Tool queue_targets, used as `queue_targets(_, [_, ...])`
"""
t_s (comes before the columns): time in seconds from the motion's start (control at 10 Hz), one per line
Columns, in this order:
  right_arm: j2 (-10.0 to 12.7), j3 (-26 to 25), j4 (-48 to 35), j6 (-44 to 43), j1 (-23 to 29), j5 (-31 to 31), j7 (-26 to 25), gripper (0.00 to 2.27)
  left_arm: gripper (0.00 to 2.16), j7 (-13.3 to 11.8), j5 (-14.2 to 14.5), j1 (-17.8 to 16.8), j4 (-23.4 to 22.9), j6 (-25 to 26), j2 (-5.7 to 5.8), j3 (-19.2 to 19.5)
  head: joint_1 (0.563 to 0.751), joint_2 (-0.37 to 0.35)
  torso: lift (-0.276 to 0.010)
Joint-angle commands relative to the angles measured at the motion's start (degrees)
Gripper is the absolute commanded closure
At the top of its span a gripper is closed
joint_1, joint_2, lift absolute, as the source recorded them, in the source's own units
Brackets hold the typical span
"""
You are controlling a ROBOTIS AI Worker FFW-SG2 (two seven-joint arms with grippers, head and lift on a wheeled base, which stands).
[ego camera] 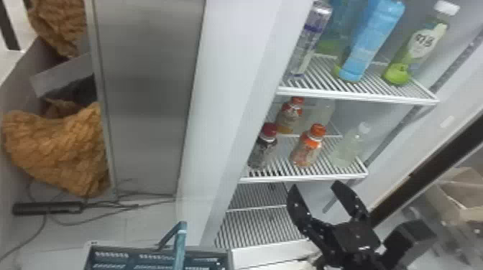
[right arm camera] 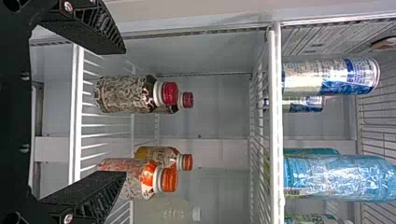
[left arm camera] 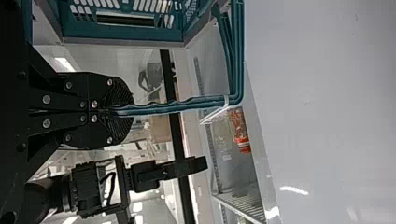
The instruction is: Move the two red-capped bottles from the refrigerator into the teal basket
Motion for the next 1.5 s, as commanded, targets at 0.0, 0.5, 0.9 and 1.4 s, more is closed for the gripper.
queue_targets(0.0, [0.0, 0.0, 0.2, 0.0, -0.2, 0.0, 0.0, 0.08, 1.17, 0.0, 0.0, 0.0, 0.0, 0.0, 0.00, 0.1, 0.695, -0.350, -0.224])
queue_targets(0.5, [-1.8, 2.7, 7.1, -1.3, -5.9, -0.5, 0.0, 0.08, 1.16, 0.0, 0.0, 0.0, 0.0, 0.0, 0.00, 0.1, 0.695, -0.350, -0.224])
queue_targets(0.9, [-2.5, 4.0, 11.7, -2.5, -9.4, -0.3, -0.1, 0.08, 1.17, -0.1, 0.0, -0.3, 0.1, 0.0, 0.00, 0.0, 0.695, -0.350, -0.224])
queue_targets(1.4, [-3.8, 6.5, 18.8, -4.6, -15.8, 0.0, -1.2, 0.08, 1.17, -0.2, 0.0, -0.8, 0.8, 0.0, 0.18, -0.6, 0.695, -0.350, -0.224])
